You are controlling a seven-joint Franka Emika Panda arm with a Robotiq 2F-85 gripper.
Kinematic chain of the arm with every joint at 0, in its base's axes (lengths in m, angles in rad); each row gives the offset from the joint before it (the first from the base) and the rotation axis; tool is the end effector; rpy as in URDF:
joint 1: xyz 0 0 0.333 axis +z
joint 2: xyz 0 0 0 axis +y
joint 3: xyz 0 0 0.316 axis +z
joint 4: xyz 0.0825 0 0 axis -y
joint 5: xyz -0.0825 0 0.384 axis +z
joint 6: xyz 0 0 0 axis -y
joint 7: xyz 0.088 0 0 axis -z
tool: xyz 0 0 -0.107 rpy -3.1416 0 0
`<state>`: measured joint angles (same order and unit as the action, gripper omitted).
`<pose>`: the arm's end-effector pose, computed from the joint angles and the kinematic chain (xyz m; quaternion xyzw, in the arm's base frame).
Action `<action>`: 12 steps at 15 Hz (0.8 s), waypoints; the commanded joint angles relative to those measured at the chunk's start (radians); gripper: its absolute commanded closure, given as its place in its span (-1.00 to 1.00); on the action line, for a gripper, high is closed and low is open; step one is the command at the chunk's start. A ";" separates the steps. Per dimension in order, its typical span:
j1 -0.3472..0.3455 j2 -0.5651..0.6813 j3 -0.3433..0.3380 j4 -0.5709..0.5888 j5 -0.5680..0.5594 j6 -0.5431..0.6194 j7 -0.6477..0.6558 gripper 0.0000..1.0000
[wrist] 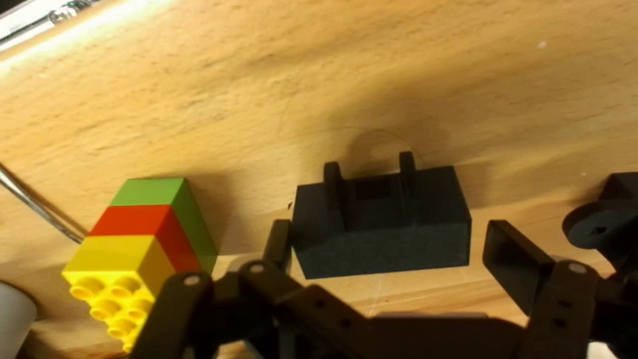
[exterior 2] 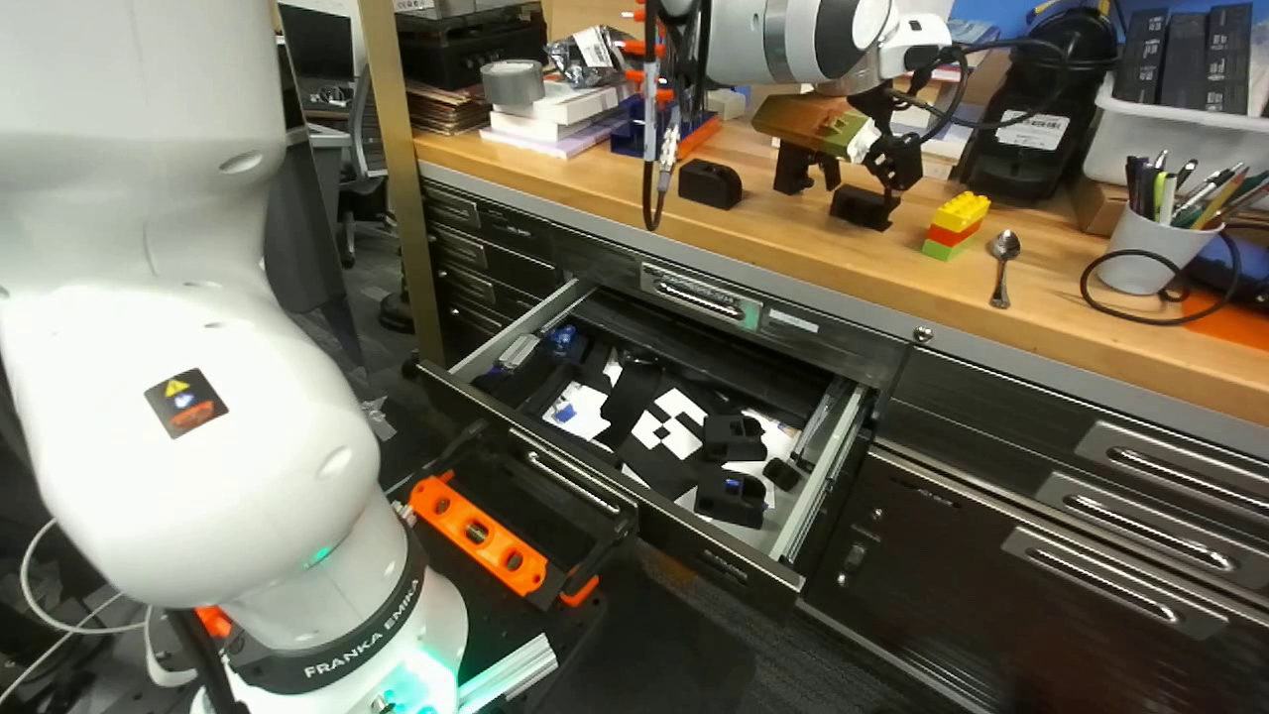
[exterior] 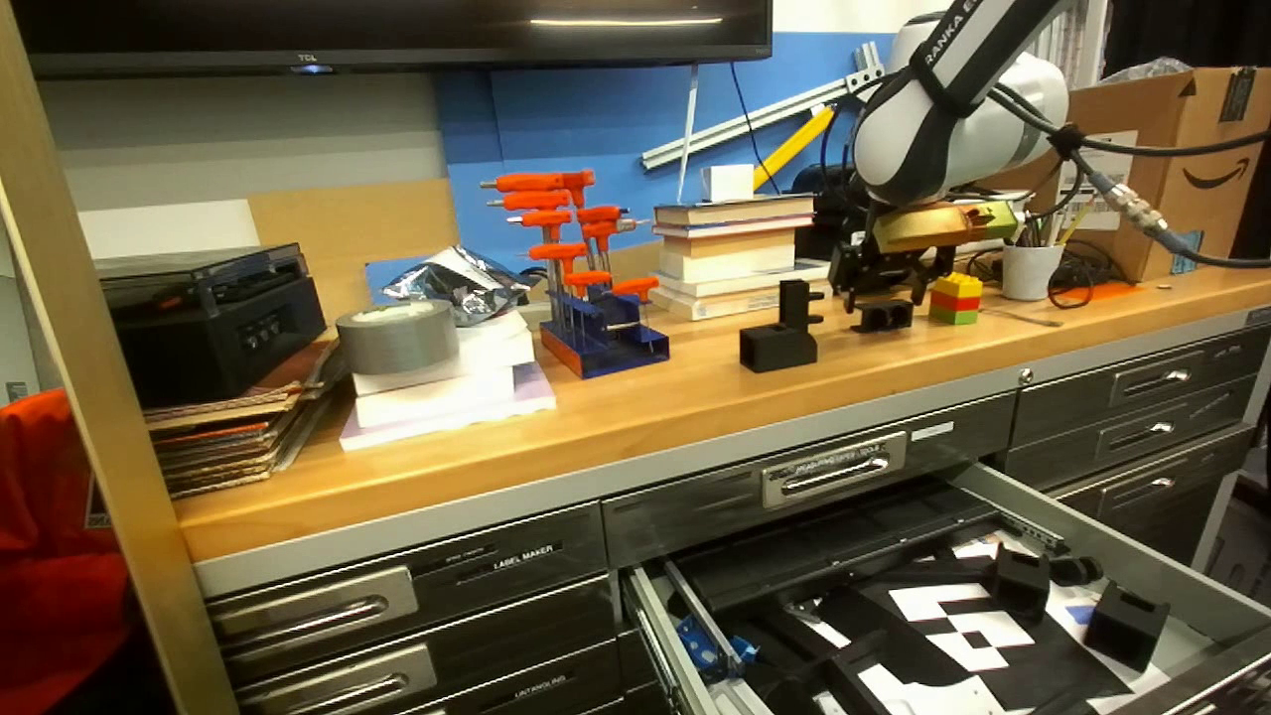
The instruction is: Put the black objects on the tabletop into the open drawer and then close the drawer
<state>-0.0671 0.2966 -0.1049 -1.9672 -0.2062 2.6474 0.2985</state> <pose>0.6327 -0.1005 0.3633 0.9679 -0.1449 0.1940 0.0676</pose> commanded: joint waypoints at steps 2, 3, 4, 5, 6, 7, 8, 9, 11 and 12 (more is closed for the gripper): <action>0.015 0.013 -0.025 0.048 0.019 -0.021 -0.016 -1.00; 0.015 0.012 -0.026 0.050 0.018 -0.024 -0.018 -1.00; 0.016 0.013 -0.028 0.055 0.016 -0.029 -0.019 -1.00; 0.017 0.015 -0.030 0.060 0.012 -0.035 -0.020 -1.00; 0.016 0.018 -0.030 0.067 0.013 -0.046 -0.024 -1.00; 0.013 0.022 -0.027 0.074 0.017 -0.057 -0.034 -1.00; 0.012 0.027 -0.025 0.082 0.018 -0.076 -0.042 -1.00; 0.012 0.031 -0.024 0.088 0.018 -0.090 -0.046 -1.00; 0.006 0.039 -0.016 0.107 0.026 -0.146 -0.083 -1.00; -0.001 0.044 -0.008 0.115 0.037 -0.168 -0.112 -1.00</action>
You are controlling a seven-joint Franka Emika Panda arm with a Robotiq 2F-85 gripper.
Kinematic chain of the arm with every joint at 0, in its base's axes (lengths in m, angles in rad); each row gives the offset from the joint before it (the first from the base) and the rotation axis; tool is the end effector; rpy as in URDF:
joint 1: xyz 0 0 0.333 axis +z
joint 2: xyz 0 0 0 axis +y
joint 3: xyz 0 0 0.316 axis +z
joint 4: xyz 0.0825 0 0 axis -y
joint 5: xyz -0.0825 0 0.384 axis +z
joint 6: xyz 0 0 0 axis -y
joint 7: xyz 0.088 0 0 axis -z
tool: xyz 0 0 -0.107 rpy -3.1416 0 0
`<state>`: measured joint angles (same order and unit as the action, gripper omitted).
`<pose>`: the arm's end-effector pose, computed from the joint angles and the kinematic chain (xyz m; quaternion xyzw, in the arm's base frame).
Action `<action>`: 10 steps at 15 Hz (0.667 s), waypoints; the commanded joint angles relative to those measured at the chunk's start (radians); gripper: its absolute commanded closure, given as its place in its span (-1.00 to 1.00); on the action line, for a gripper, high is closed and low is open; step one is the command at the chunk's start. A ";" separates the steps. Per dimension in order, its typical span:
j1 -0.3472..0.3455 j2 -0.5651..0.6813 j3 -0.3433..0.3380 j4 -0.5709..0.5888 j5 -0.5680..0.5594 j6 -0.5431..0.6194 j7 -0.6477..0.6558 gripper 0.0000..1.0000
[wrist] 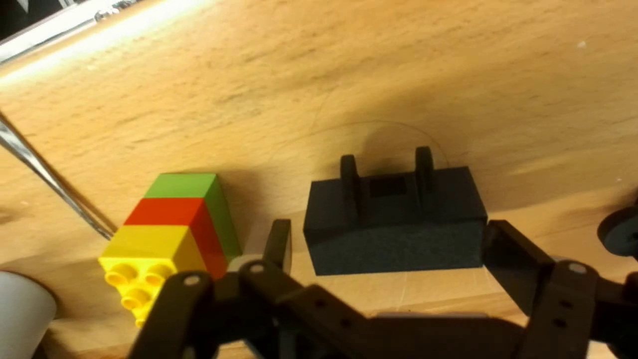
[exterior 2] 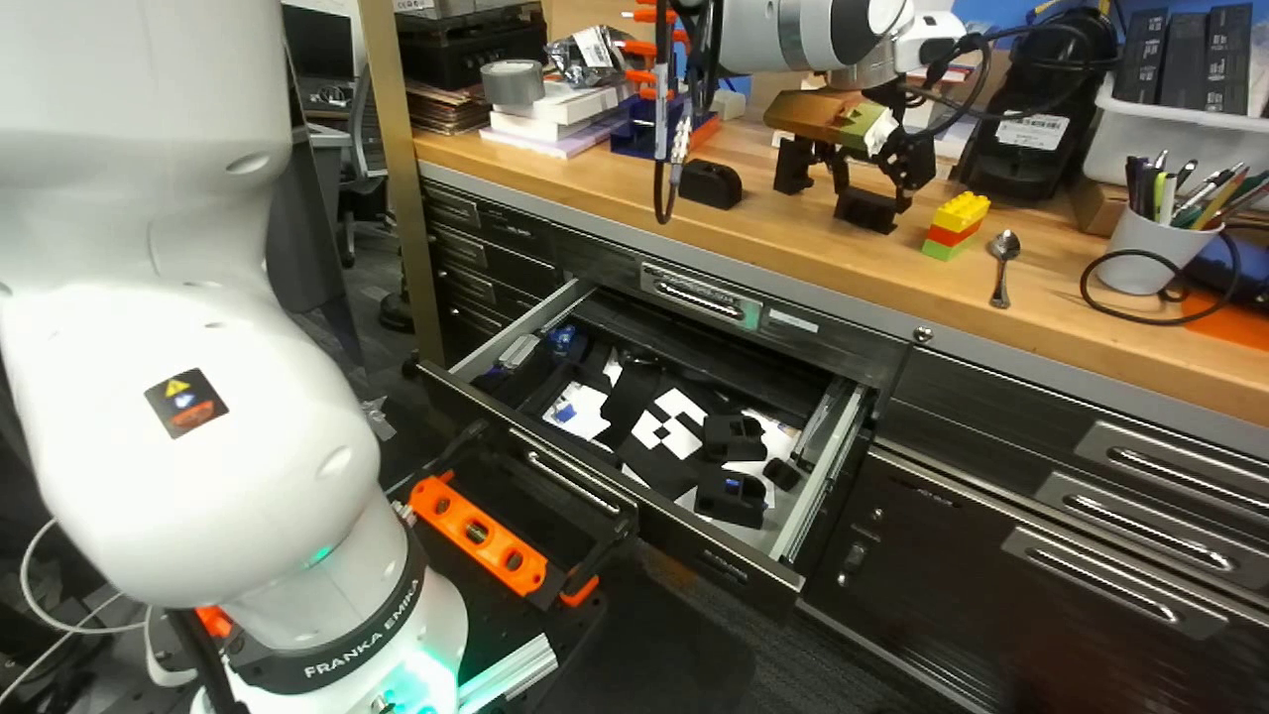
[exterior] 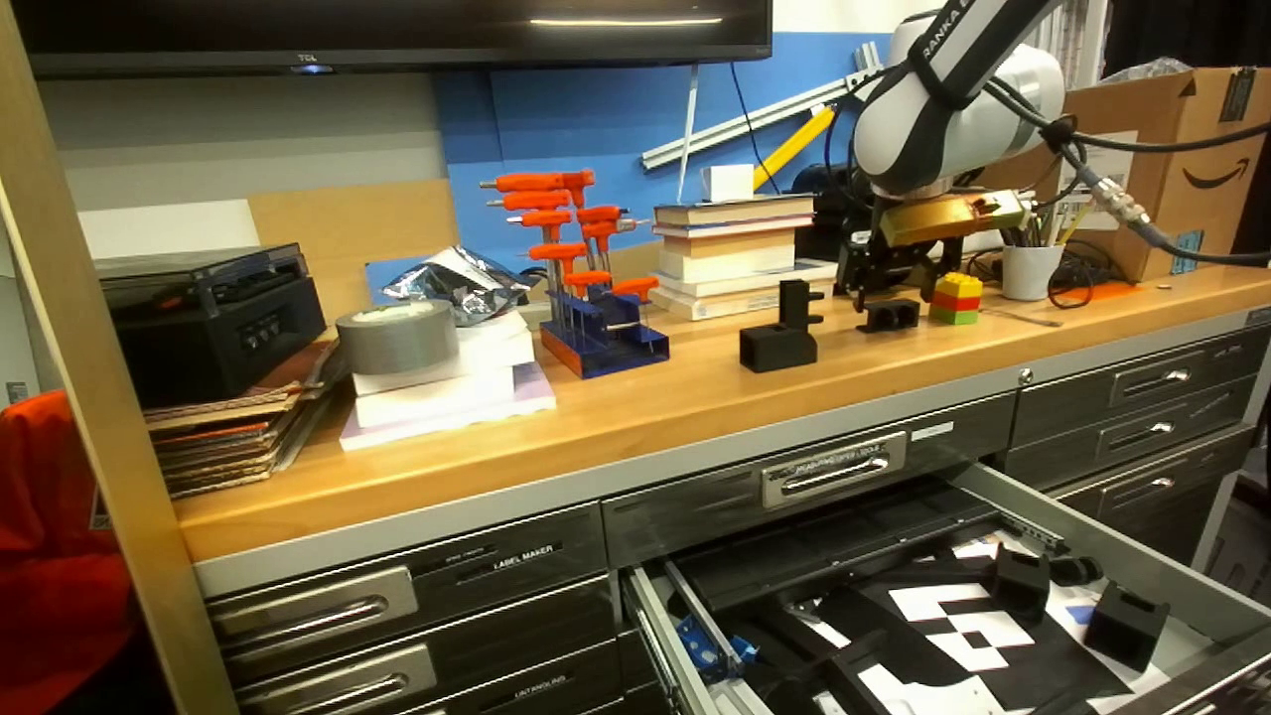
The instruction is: Put the black objects on the tabletop into the open drawer and then close the drawer
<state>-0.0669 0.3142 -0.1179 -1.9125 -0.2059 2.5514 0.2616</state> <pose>0.6384 -0.1115 0.3669 0.9733 -0.1382 0.1639 0.0815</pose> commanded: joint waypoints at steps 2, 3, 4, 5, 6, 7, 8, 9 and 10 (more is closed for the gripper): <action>-0.004 0.035 0.008 0.074 0.043 -0.103 -0.106 -1.00; -0.004 0.040 0.009 0.082 0.047 -0.115 -0.118 -1.00; -0.005 0.046 0.010 0.090 0.052 -0.125 -0.130 -1.00; -0.005 0.053 0.010 0.099 0.056 -0.135 -0.140 -1.00; -0.005 0.060 0.010 0.109 0.060 -0.143 -0.146 -1.00; -0.005 0.066 0.010 0.117 0.061 -0.150 -0.152 -1.00; -0.005 0.073 0.010 0.126 0.061 -0.157 -0.156 -1.00; -0.005 0.078 0.010 0.133 0.062 -0.164 -0.161 -1.00; -0.005 0.084 0.010 0.142 0.063 -0.173 -0.165 -1.00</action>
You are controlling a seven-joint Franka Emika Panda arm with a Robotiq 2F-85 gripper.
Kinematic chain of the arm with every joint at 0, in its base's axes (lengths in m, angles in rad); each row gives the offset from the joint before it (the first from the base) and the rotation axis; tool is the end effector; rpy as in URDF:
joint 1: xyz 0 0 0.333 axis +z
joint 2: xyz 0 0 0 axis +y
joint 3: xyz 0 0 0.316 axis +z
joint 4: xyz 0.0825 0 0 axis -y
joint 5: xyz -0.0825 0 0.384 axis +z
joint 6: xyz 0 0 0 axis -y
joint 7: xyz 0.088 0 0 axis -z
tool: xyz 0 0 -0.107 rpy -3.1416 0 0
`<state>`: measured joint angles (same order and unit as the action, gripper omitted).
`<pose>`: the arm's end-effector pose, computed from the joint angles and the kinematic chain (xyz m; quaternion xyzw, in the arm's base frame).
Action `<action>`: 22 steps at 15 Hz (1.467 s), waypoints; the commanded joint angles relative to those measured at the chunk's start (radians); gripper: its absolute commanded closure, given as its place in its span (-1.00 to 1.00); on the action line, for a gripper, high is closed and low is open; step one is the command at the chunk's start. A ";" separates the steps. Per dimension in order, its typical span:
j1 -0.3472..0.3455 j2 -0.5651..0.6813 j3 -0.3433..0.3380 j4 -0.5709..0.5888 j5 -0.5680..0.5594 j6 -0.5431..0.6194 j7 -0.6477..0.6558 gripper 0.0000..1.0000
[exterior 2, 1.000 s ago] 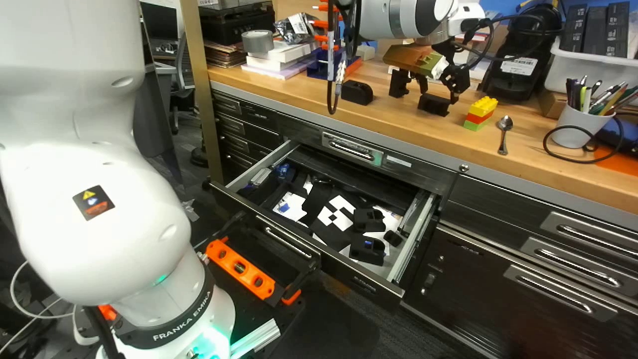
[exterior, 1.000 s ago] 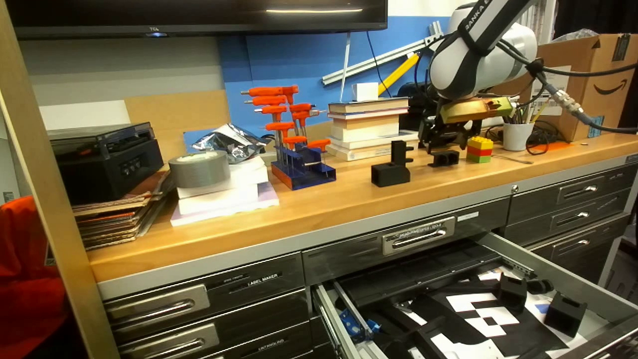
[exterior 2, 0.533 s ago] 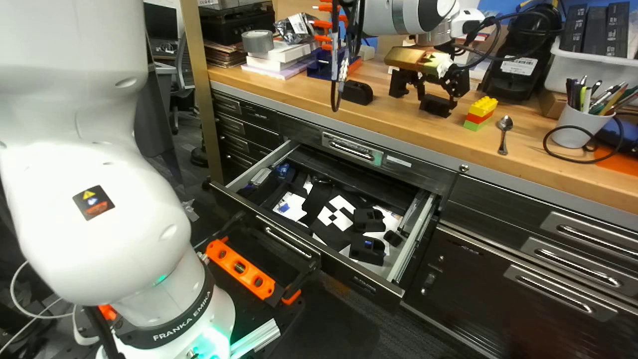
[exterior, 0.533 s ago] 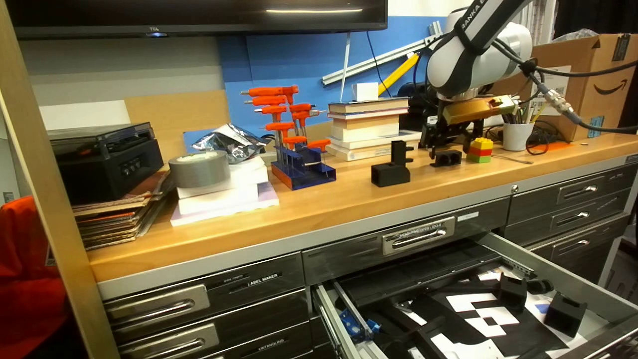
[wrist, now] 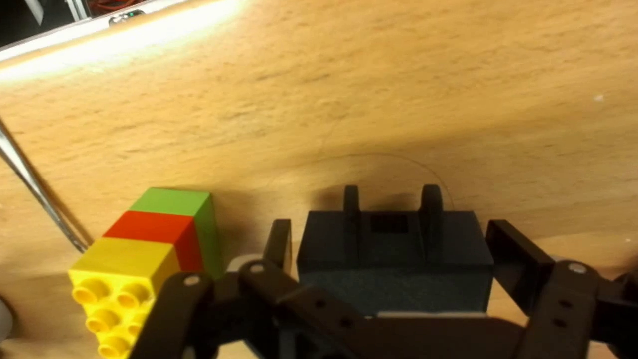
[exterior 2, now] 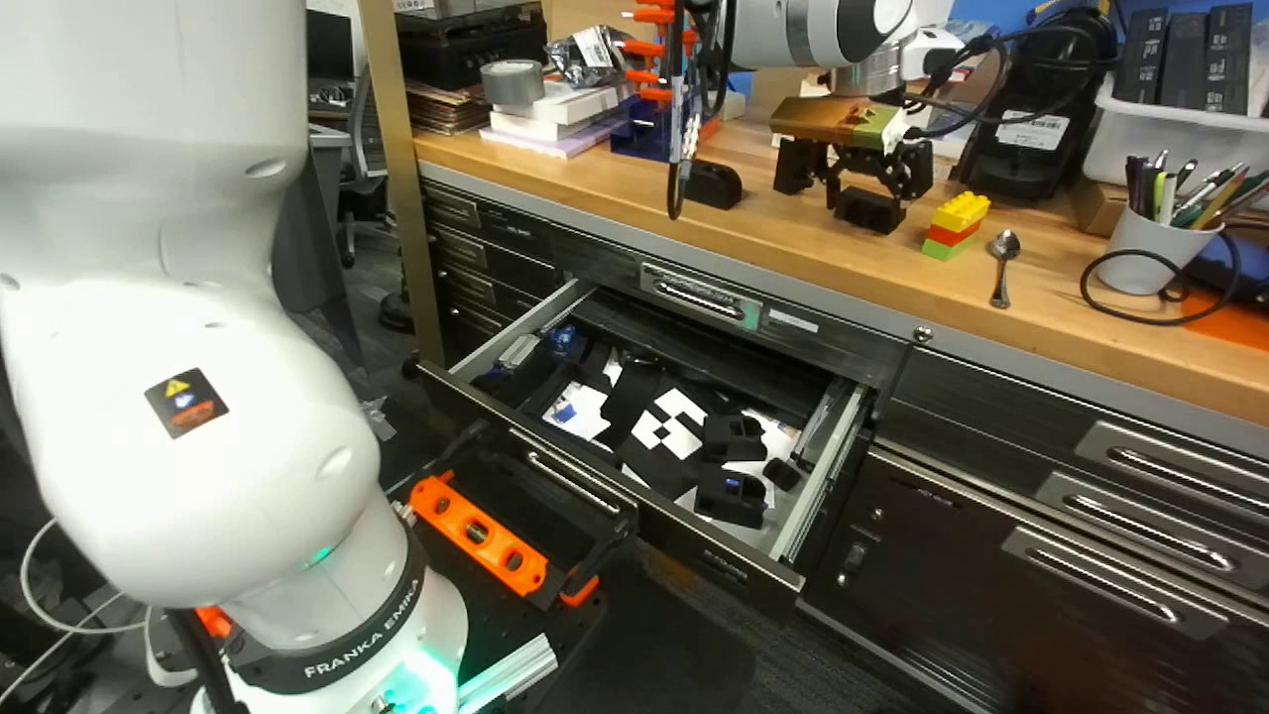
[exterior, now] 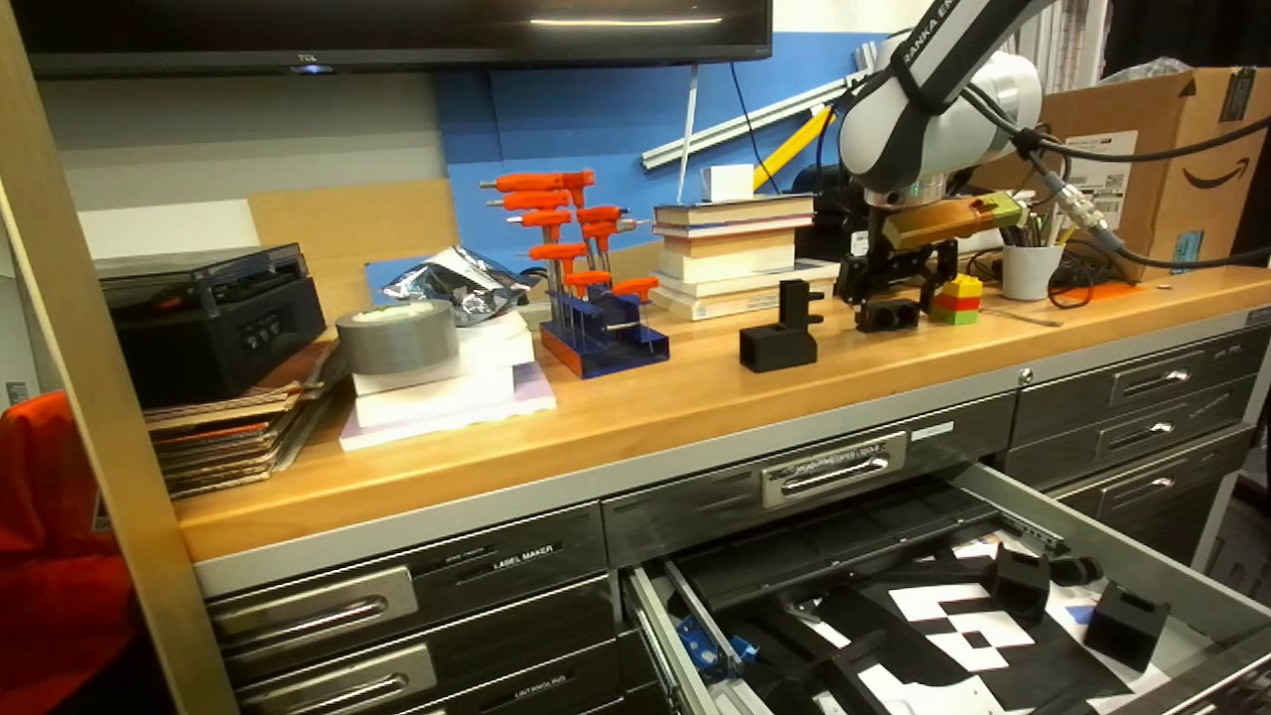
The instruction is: Put the black objects on the tabletop into the open drawer and then close the drawer
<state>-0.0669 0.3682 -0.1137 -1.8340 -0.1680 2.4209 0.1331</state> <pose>0.6487 -0.1133 0.3542 0.9863 -0.0927 0.1070 0.0843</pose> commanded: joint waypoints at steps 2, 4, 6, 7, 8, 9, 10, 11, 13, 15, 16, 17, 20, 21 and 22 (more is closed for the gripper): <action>-0.006 0.040 0.007 0.078 0.028 -0.055 -0.043 -1.00; -0.008 0.050 0.008 0.092 0.028 -0.071 -0.053 -0.50; -0.006 0.059 0.007 0.106 0.025 -0.095 -0.058 -0.37; -0.007 0.059 0.007 0.114 0.025 -0.104 -0.060 -0.28; -0.007 0.061 0.008 0.119 0.025 -0.118 -0.064 -0.28; -0.007 0.063 0.008 0.124 0.026 -0.129 -0.067 -0.28; -0.006 0.064 0.007 0.131 0.027 -0.156 -0.063 -0.28; -0.004 0.061 0.007 0.132 0.025 -0.176 -0.062 -0.28; -0.003 0.037 0.008 0.112 0.024 -0.223 -0.059 -0.28; -0.003 -0.004 0.009 0.064 0.025 -0.249 -0.058 -0.28; -0.002 -0.027 0.008 0.032 0.021 -0.256 -0.054 -0.28; 0.001 -0.055 0.007 -0.008 0.018 -0.257 -0.043 -0.28; 0.000 -0.148 0.010 -0.161 0.021 -0.196 -0.034 -0.28; -0.002 -0.184 0.011 -0.220 0.023 -0.160 -0.039 -0.28; -0.007 -0.213 0.014 -0.267 0.032 -0.123 -0.051 -0.28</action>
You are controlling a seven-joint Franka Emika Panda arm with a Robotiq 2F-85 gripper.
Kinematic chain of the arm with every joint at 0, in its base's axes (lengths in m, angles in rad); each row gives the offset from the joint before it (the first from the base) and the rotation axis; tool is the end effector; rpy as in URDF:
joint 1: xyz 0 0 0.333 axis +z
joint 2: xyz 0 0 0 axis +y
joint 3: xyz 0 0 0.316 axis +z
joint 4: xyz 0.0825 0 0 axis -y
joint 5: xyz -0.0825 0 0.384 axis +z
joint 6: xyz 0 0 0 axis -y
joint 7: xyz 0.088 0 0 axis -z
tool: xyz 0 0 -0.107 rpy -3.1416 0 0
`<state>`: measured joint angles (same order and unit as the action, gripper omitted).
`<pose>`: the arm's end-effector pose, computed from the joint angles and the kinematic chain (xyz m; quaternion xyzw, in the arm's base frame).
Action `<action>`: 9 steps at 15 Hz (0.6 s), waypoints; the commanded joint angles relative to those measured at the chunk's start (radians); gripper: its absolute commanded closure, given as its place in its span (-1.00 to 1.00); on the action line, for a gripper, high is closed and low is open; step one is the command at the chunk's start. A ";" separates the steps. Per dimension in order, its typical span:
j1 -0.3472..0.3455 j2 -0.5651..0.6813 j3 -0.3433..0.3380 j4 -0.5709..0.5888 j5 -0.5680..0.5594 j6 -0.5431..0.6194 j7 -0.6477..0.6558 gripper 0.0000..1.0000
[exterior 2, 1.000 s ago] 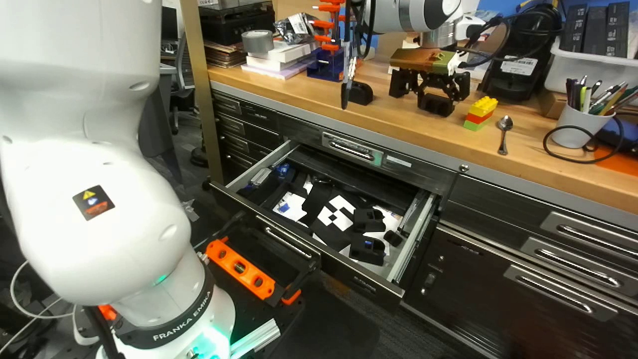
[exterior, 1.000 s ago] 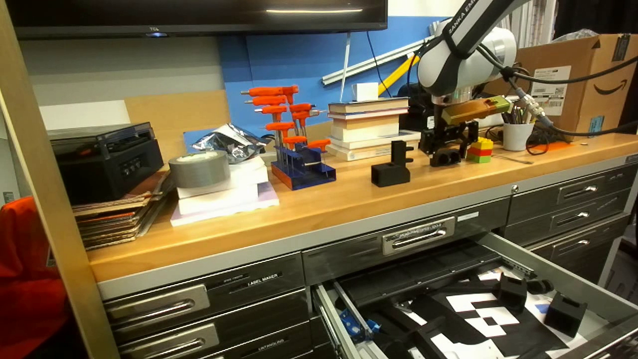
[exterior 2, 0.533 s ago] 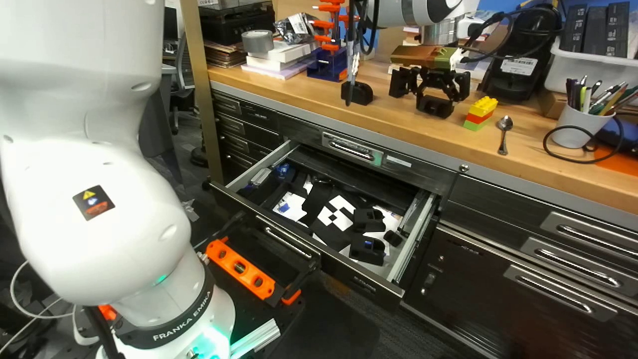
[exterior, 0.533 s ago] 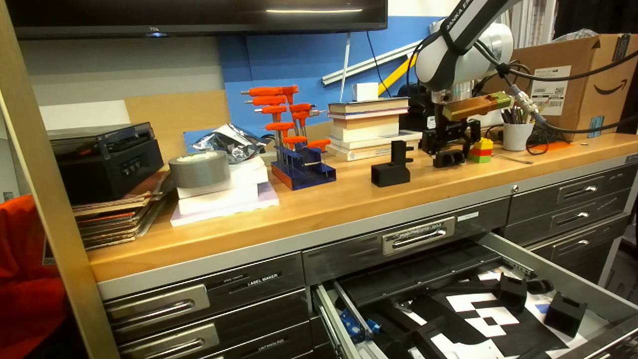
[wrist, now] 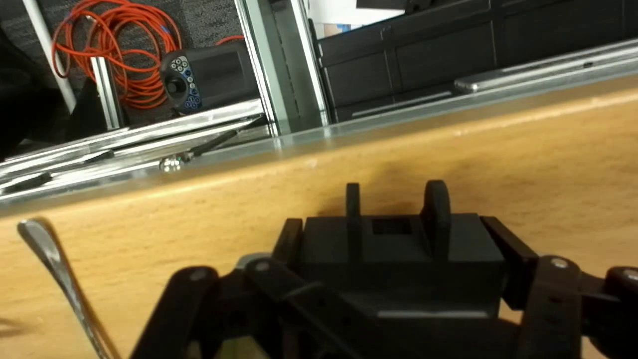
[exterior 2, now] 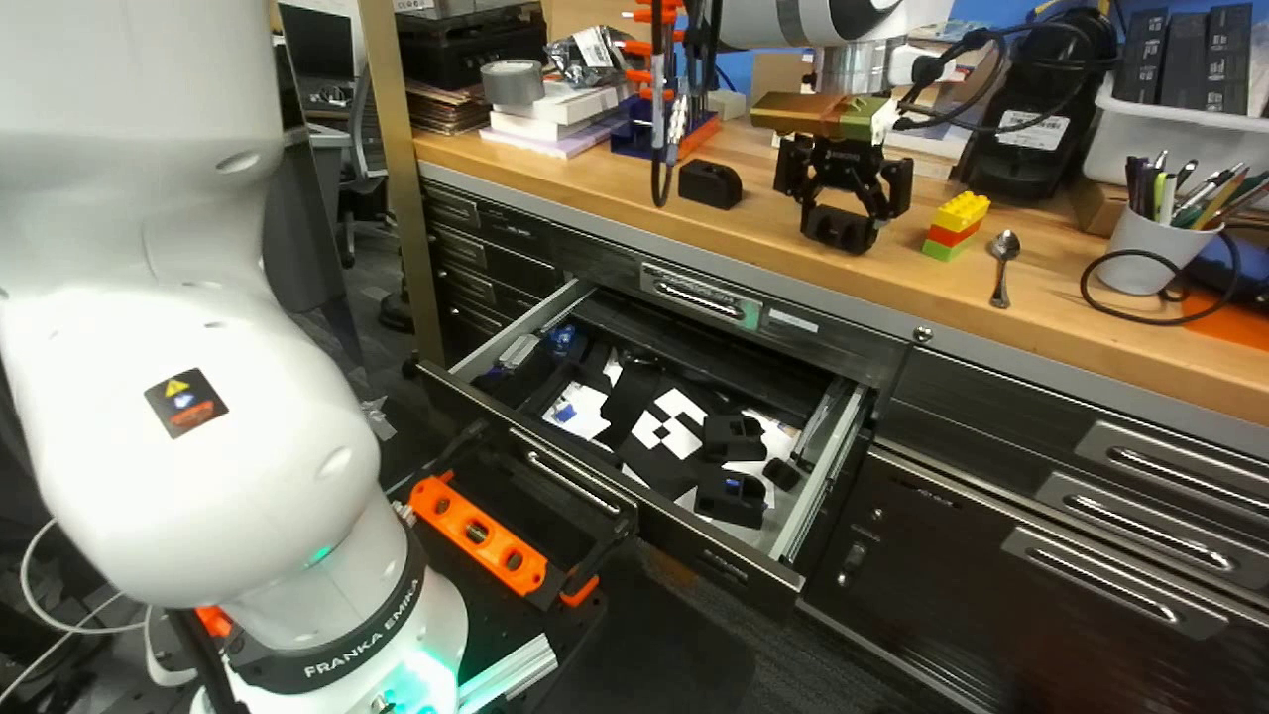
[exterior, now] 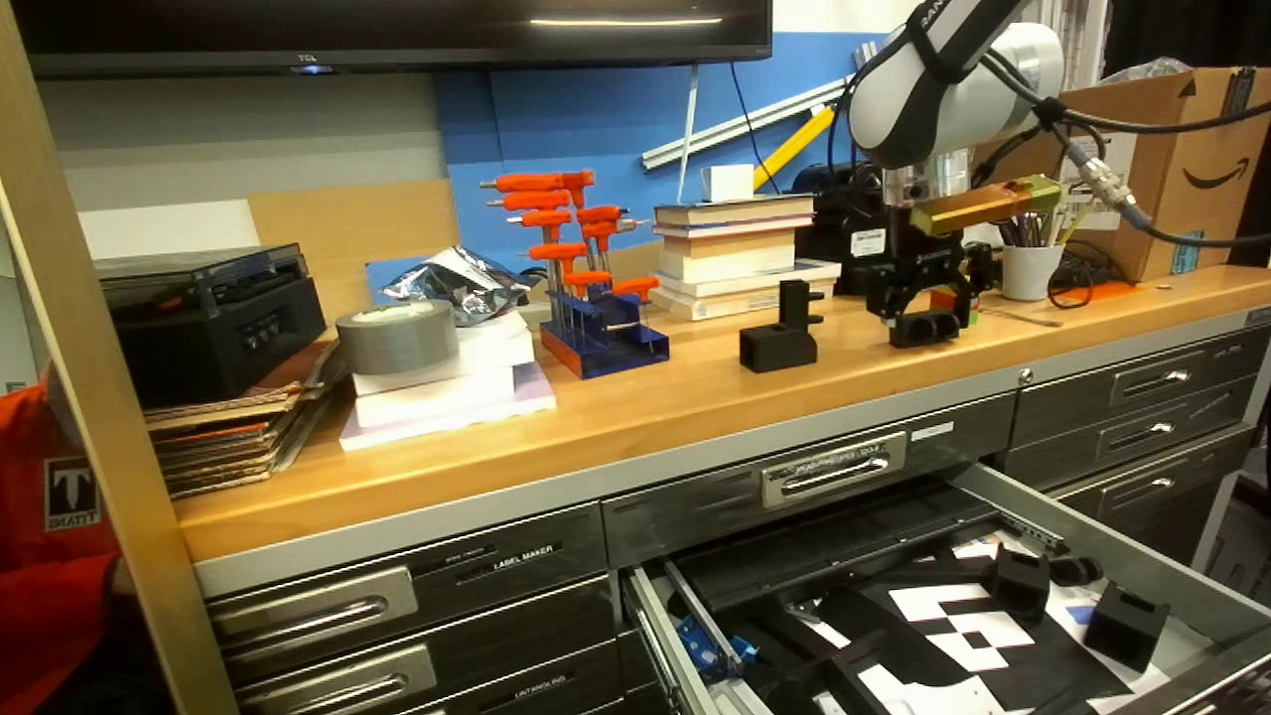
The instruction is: Put the black objects on the tabletop into the open drawer and then close the drawer
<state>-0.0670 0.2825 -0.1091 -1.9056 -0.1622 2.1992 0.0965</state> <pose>0.6077 -0.1105 0.3540 0.9930 -0.0863 0.0026 0.0811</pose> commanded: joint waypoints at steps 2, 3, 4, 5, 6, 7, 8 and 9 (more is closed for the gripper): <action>-0.010 -0.188 0.010 -0.302 0.050 0.159 -0.020 -0.28; -0.011 -0.218 0.010 -0.356 0.062 0.191 -0.024 -0.28; -0.010 -0.250 0.010 -0.407 0.074 0.219 -0.026 -0.28; -0.008 -0.286 0.009 -0.460 0.076 0.243 -0.020 -0.28; -0.008 -0.323 0.009 -0.513 0.083 0.265 -0.025 -0.28; -0.007 -0.349 0.010 -0.557 0.089 0.279 -0.023 -0.28; -0.005 -0.362 0.011 -0.594 0.090 0.285 -0.020 -0.28; -0.004 -0.361 0.013 -0.616 0.086 0.273 -0.016 -0.28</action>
<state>-0.0673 -0.0076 -0.1078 -2.3967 -0.0967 2.4327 0.0926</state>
